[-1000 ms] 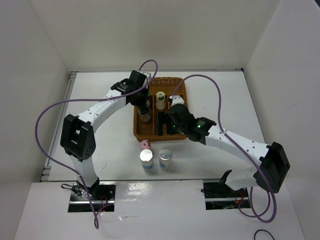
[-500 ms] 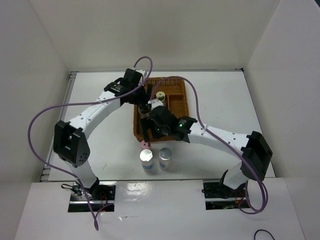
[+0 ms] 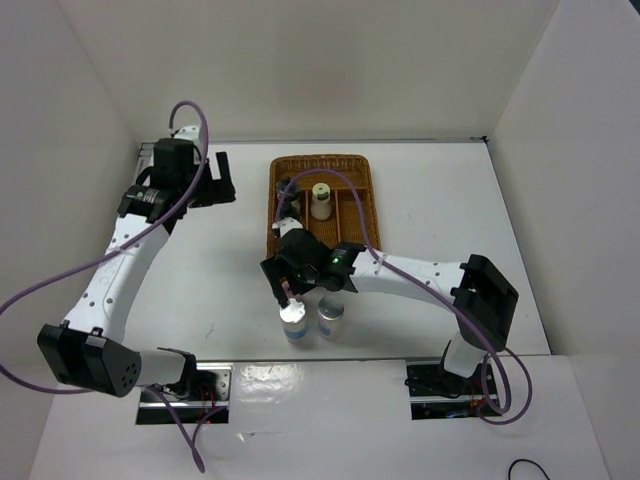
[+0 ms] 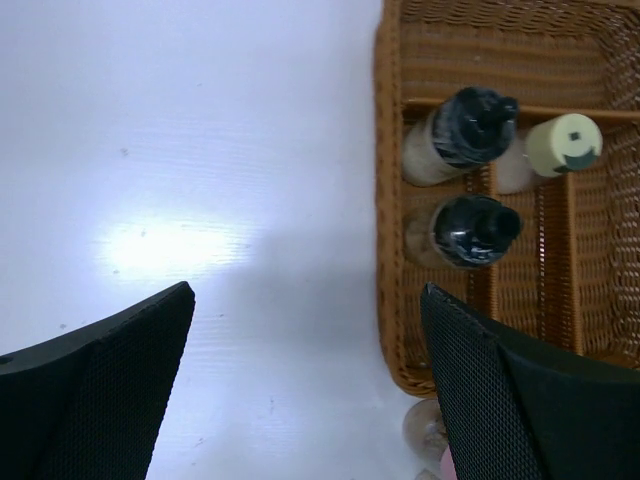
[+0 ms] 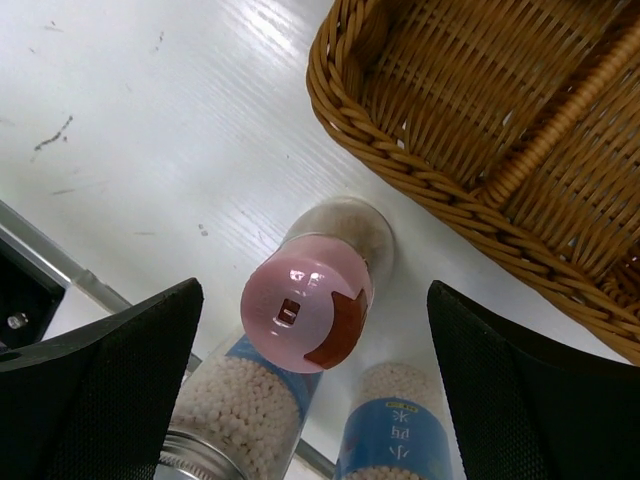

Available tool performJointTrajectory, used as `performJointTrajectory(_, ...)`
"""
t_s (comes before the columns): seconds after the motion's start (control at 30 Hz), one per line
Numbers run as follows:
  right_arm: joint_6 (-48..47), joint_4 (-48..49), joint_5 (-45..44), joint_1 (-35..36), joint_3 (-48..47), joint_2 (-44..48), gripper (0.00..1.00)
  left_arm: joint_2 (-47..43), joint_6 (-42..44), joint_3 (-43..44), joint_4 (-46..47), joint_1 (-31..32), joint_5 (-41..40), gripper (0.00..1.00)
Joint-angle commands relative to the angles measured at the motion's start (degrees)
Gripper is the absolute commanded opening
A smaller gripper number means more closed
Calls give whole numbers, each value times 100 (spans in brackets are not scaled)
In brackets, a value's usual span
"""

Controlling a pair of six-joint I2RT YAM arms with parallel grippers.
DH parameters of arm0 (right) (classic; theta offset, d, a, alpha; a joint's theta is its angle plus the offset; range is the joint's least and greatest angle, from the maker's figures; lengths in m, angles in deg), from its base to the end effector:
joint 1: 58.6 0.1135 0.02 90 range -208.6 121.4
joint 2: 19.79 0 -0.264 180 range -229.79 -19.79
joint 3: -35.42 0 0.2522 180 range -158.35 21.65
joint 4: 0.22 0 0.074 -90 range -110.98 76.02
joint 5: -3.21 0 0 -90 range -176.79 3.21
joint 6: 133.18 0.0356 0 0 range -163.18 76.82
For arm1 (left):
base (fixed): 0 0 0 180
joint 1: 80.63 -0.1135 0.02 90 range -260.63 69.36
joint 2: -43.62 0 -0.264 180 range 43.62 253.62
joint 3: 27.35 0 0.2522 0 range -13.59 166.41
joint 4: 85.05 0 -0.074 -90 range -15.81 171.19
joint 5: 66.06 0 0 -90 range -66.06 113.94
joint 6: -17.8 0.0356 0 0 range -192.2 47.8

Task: Organize the condiment bottles

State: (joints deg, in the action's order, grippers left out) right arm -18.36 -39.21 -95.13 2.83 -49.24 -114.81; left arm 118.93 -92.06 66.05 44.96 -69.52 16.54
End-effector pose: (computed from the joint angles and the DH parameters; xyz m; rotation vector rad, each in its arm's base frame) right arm 0.1778 0.3158 0.2483 -0.7163 2.3787 0.4966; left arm 0.2811 -0.0505 0.3894 -0.2384 2.1144 -0.1828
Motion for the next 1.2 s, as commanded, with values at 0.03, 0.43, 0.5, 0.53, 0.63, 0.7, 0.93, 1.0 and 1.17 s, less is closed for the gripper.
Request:
performJointTrajectory(0.03,14,-113,-71,106,-267,-131,94,-411,-36,-168,-42,-425,186,99)
performJointTrajectory(0.43,120,-113,-124,159,-320,-412,73,-772,-36,-616,98,-839,608,99)
performJointTrajectory(0.5,120,-174,-177,159,-320,-473,70,-772,-36,-669,98,-892,608,99)
performJointTrajectory(0.53,120,-175,-177,159,-381,-473,67,-772,-36,-669,98,-892,608,99)
performJointTrajectory(0.63,120,-228,-300,159,-442,-526,61,-772,-36,-730,98,-892,661,99)
performJointTrajectory(0.7,120,-280,-370,159,-443,-526,57,-772,-36,-730,151,-892,722,99)
performJointTrajectory(0.93,67,-570,-598,159,-803,-280,48,-824,-36,-844,151,-892,775,99)
performJointTrajectory(1.0,67,-737,-652,159,-987,-61,48,-825,-36,-844,151,-892,775,99)
performJointTrajectory(1.17,67,-1123,-915,-139,-1374,597,48,-825,-36,-897,151,-944,775,99)
